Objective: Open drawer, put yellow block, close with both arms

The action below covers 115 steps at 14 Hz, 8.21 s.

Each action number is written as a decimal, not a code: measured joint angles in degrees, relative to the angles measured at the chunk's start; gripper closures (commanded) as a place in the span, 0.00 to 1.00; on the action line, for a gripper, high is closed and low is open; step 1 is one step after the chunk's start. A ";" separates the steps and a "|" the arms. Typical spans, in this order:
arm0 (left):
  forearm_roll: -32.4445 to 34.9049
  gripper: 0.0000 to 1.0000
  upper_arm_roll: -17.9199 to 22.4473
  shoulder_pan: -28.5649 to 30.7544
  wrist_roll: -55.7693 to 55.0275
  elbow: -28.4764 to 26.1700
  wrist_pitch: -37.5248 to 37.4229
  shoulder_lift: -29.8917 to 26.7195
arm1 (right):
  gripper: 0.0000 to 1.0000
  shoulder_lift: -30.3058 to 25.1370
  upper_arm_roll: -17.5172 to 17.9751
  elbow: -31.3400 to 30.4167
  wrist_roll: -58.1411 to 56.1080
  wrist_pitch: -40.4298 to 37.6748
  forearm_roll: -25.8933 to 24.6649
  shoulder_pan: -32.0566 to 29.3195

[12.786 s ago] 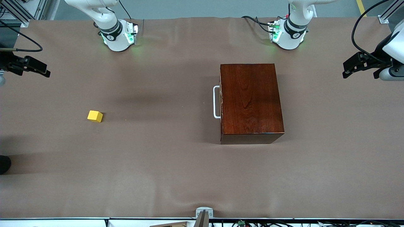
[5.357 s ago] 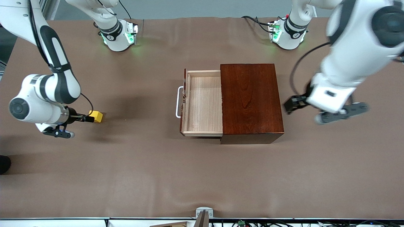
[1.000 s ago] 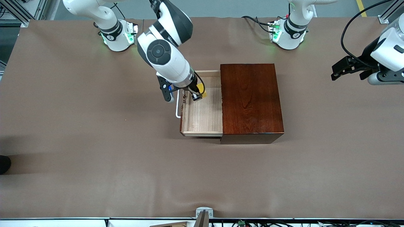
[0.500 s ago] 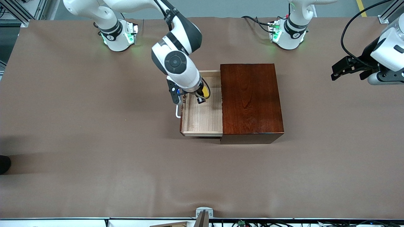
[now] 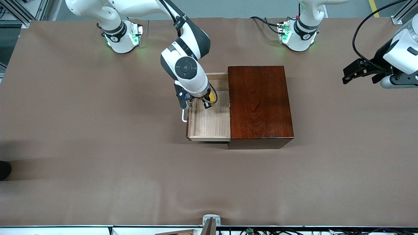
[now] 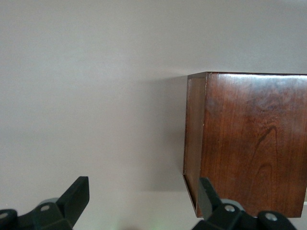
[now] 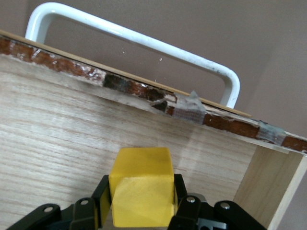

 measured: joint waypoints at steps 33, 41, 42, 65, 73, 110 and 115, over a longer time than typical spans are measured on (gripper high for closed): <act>-0.01 0.00 -0.92 -45.15 -79.36 17.35 48.09 39.23 | 0.00 -14.32 -2.79 21.98 -55.55 -44.03 -3.56 -32.73; -0.06 0.00 19.23 -67.67 -109.31 19.13 57.81 51.28 | 0.00 -18.62 -2.76 20.69 -88.78 -50.27 -9.73 -40.45; -0.07 0.00 20.58 -68.63 -111.18 19.14 57.57 51.80 | 0.00 -20.12 -2.72 19.02 -90.70 -49.87 -10.26 -40.46; 1.83 0.00 22.71 -61.99 -109.78 22.86 18.83 51.40 | 0.00 -29.11 -2.35 3.55 -108.57 -40.10 -15.77 -43.80; 1.60 0.00 22.98 -59.25 -109.11 22.90 15.26 50.90 | 0.00 -29.12 -2.42 3.50 -108.59 -40.10 -15.82 -44.06; 1.48 0.00 -1.84 3.21 6.97 -11.76 2.30 -8.67 | 0.00 -29.12 -2.35 3.29 -109.07 -38.40 -15.84 -45.32; 2.17 0.00 -1.91 2.84 6.61 -8.20 1.90 -7.49 | 0.00 -29.12 -2.34 3.29 -109.07 -38.34 -15.84 -45.32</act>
